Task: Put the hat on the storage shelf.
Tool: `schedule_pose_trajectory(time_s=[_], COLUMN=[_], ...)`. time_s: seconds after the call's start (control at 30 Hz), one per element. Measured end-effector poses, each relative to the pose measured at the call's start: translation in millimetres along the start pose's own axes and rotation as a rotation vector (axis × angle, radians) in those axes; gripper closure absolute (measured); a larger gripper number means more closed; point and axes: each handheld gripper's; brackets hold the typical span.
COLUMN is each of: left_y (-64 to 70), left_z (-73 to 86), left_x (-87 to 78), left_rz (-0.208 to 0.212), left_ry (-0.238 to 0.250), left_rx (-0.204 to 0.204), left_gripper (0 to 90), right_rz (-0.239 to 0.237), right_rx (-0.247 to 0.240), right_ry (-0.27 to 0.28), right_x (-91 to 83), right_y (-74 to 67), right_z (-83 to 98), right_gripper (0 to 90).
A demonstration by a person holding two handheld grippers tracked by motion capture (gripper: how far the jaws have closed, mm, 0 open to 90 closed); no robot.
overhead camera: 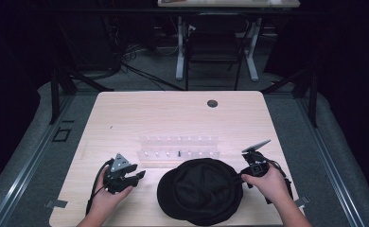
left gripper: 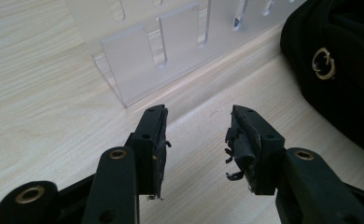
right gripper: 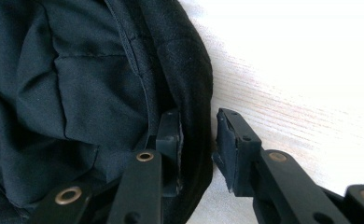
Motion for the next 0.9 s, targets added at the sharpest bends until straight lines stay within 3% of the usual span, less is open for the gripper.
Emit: schedule_pose_trajectory(time_s=[0.1,0.17,0.23,0.37,0.4,0.57,0.7,0.73,0.8,0.9], left_y=[0.1,0.0,1.2,0.9,-0.4,-0.6,-0.7,-1.0,-0.7,-0.6], left_z=[0.0,0.1,0.3,0.3,0.1,0.2,0.3,0.3,0.4,0.5], left_x=[0.2,0.1,0.8,1.0,0.3,0.8,0.6,0.4,0.6,0.5], left_rz=[0.000,0.000,-0.019,-0.021,0.001,0.003,0.003,0.001,0.002,0.003], left_ry=[0.003,0.003,0.013,0.012,0.002,0.006,0.008,0.008,0.010,0.010], left_rx=[0.000,0.000,-0.011,-0.008,0.000,-0.003,-0.006,-0.005,-0.013,-0.016], left_gripper=[56.0,56.0,56.0,56.0,56.0,56.0,56.0,56.0,56.0,56.0], right_rz=[-0.005,-0.020,-0.020,-0.036,-0.047,-0.068,-0.077,-0.092,-0.087,-0.102], right_rx=[0.002,0.020,-0.009,0.001,-0.006,0.011,0.008,0.032,0.018,0.056], right_ry=[0.003,0.034,-0.019,-0.023,-0.040,-0.033,-0.064,-0.044,-0.068,-0.033], right_x=[0.7,4.5,2.9,4.5,4.3,3.8,0.9,0.8,-3.3,-4.9], right_y=[-0.4,-2.2,-0.7,-2.5,-2.1,-1.5,0.3,-0.1,2.0,3.4], right_z=[-0.7,-0.5,-1.8,-1.9,-1.8,-0.3,1.5,3.9,5.8,10.2], right_gripper=[72.3,74.8,79.7,84.5,86.5,87.2,87.6,87.7,87.8,87.8])
Point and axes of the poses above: each handheld gripper's, and its own axes: x roughly forward along the jaws, z roughly out of its underside, y roughly to its right, and after that the axes turned 15 degrees about -y, right-handed
